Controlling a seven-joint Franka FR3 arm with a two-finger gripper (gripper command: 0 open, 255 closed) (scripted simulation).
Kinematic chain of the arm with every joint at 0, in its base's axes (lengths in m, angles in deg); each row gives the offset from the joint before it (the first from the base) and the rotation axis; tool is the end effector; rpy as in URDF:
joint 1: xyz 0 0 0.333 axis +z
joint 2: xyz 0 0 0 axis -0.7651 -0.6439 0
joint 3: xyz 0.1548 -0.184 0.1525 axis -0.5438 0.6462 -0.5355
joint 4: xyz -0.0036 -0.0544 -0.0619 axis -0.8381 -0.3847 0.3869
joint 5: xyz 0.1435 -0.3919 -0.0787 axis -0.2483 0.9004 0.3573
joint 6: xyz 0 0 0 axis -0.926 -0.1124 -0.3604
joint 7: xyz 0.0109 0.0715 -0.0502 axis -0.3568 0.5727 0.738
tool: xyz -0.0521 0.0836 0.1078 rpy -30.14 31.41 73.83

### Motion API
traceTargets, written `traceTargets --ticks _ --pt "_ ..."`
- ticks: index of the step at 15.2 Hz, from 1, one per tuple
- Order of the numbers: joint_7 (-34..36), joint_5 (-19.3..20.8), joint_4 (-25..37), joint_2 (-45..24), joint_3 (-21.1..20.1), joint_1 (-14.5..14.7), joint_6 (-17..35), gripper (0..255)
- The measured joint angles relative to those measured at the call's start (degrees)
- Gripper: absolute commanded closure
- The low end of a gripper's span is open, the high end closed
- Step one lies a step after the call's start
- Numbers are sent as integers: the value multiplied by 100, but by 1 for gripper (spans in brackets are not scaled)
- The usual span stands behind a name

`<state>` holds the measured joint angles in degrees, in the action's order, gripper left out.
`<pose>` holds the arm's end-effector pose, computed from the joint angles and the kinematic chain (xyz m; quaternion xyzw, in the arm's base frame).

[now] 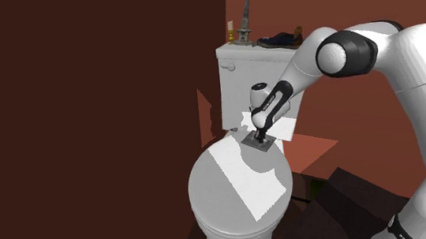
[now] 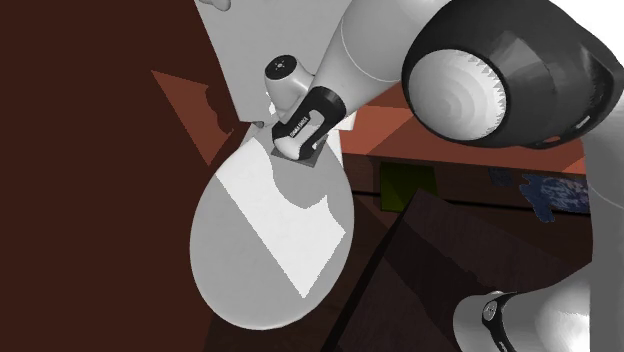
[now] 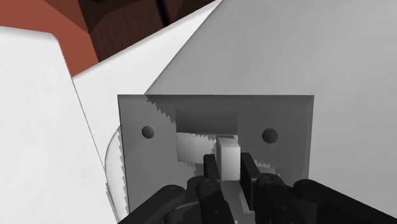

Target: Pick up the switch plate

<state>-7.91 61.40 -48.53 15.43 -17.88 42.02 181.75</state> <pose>0.6056 -0.1922 0.0382 0.9869 0.1106 -0.0077 0.1176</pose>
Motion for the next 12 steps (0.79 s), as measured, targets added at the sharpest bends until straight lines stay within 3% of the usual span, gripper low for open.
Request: traceTargets --ticks 12 --pt "-149 -19 -239 778 -12 7 -524 255"
